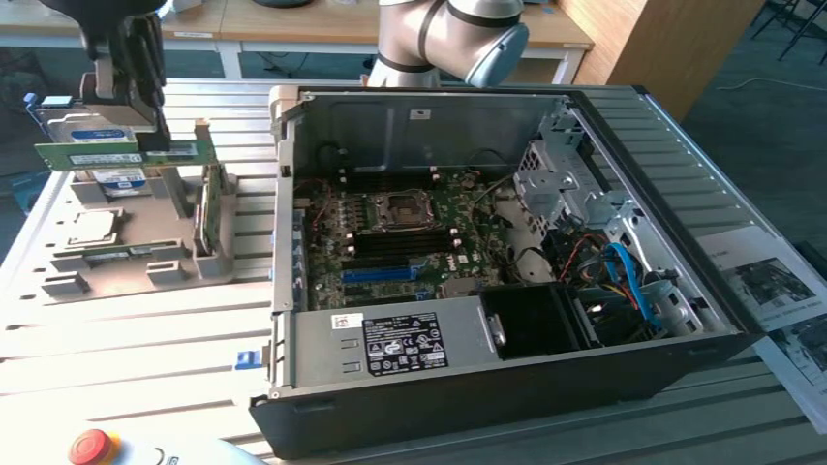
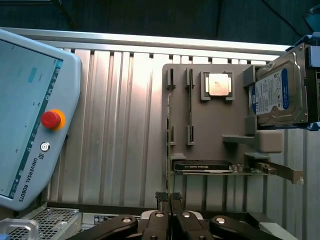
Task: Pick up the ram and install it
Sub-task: 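Pick up the ram and move it above insertion slot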
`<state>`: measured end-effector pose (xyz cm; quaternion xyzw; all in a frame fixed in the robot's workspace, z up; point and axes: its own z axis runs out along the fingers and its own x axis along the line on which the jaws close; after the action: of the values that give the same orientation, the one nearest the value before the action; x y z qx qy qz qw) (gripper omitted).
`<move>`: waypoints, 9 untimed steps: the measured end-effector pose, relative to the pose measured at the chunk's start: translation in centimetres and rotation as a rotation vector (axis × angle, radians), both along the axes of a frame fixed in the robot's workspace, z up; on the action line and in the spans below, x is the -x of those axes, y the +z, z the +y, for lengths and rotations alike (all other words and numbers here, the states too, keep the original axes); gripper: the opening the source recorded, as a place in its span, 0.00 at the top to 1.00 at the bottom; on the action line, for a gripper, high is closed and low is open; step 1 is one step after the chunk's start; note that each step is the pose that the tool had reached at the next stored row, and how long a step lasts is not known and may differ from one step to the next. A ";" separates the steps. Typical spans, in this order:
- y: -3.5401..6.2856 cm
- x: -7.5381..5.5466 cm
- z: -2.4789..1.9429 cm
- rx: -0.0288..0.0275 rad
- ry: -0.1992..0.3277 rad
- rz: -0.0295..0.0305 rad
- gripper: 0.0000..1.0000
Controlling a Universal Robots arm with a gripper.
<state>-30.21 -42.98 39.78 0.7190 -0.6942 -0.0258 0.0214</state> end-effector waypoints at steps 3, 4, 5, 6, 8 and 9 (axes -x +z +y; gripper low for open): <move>0.00 -0.6 -0.05 0.0000 0.000 0.0000 0.88; 0.00 -0.8 -0.08 0.0000 0.000 0.0000 0.88; 0.00 -1.0 -0.10 0.0000 0.000 0.0002 0.88; 0.00 -1.3 -0.12 0.0000 0.000 0.0001 0.88; 0.00 -1.8 -0.18 -0.0001 0.000 0.0002 0.88; 0.00 -2.0 -0.21 0.0000 0.000 0.0003 0.88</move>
<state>-28.17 -43.19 39.78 0.7190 -0.6942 -0.0259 0.0215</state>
